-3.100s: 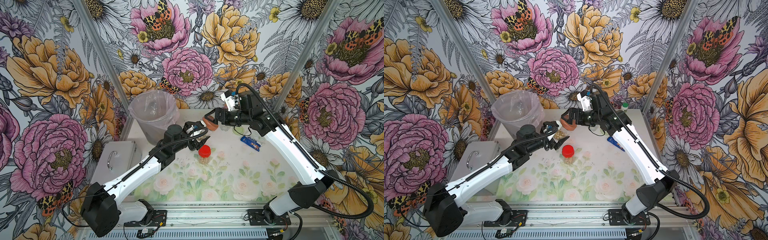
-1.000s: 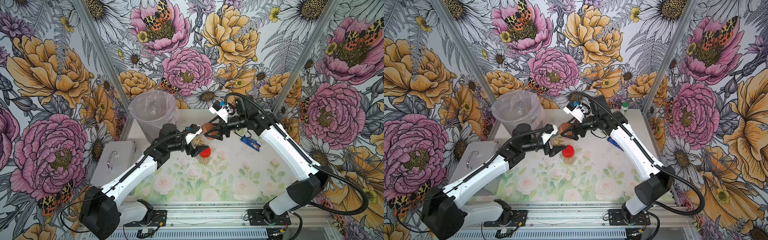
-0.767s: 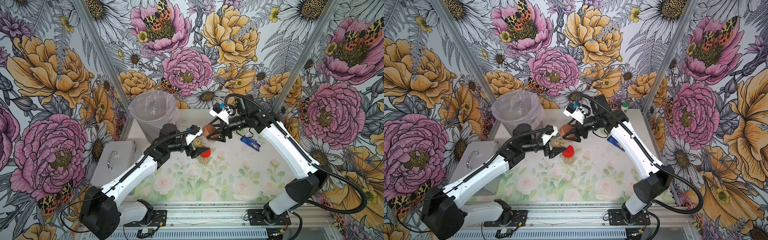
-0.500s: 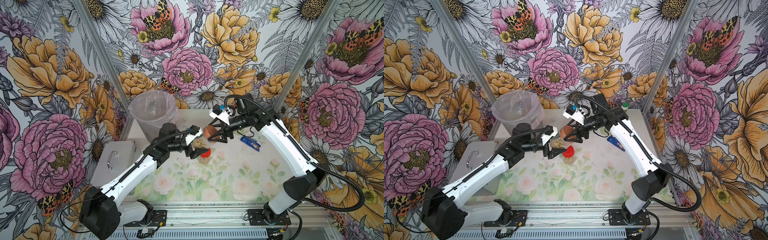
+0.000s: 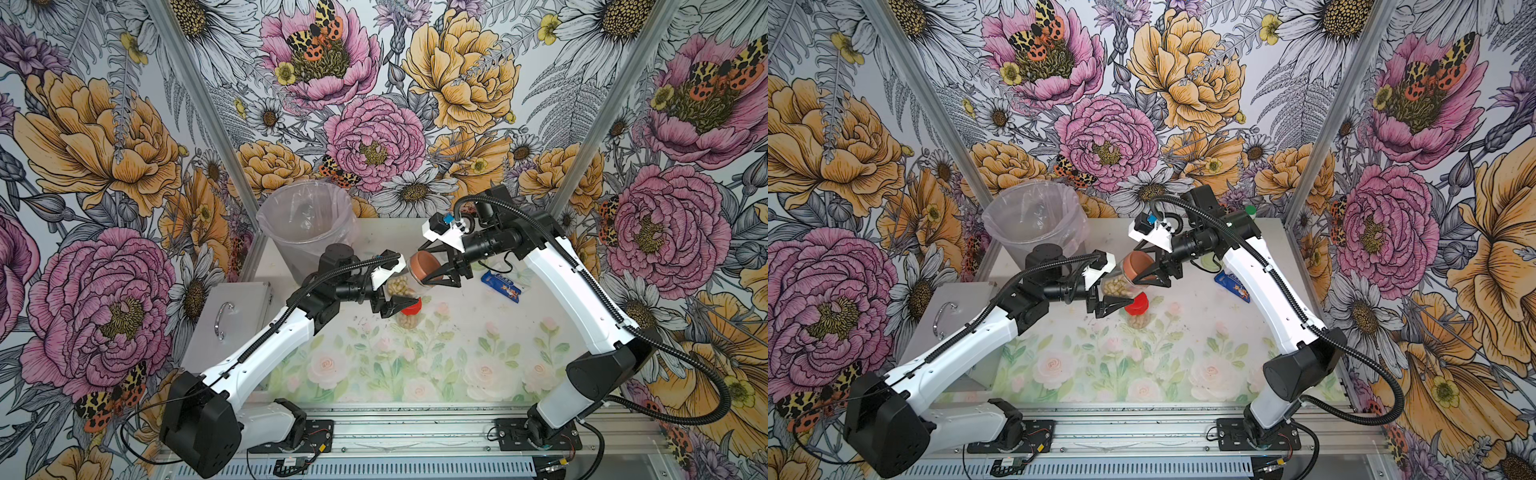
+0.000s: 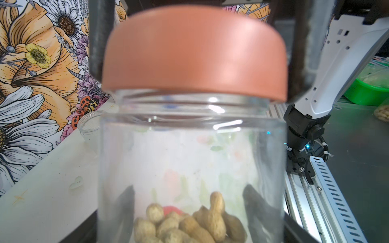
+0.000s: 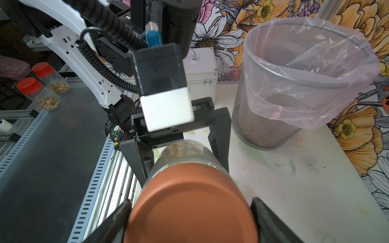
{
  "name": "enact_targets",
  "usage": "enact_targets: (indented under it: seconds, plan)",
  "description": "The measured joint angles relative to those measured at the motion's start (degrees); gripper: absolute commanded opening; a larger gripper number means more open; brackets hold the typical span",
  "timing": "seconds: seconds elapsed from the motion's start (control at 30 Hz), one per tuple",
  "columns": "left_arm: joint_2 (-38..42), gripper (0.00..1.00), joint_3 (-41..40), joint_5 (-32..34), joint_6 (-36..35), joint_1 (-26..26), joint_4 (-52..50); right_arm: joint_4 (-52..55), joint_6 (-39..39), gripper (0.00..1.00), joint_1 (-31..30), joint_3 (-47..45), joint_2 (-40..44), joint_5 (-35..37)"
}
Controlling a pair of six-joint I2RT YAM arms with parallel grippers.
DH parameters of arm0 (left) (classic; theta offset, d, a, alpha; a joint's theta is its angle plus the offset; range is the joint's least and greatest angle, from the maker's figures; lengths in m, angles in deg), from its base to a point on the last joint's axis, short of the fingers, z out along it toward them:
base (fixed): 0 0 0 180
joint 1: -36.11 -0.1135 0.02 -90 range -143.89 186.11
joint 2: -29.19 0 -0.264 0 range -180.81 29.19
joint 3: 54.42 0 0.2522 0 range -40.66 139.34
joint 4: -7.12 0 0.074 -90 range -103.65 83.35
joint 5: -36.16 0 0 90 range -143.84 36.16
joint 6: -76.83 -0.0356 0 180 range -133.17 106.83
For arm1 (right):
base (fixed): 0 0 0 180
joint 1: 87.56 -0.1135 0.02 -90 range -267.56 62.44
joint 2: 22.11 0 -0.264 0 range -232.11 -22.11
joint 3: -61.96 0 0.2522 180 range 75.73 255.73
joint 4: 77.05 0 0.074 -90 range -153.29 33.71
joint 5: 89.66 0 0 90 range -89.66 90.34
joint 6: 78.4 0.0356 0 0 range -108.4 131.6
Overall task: Empty moldy peanuts from jars
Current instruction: Unscrew the lid from the jar.
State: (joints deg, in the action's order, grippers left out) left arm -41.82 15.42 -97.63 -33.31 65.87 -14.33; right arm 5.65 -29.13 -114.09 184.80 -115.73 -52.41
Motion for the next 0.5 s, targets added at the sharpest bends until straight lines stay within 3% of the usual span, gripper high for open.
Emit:
enact_targets:
  seconds: [0.5]
  plan:
    - [-1.27, 0.07, 1.4, 2.51, 0.26, -2.16, 0.15, 5.99, -2.29, 0.74, -0.02, 4.9, -1.25, -2.86]
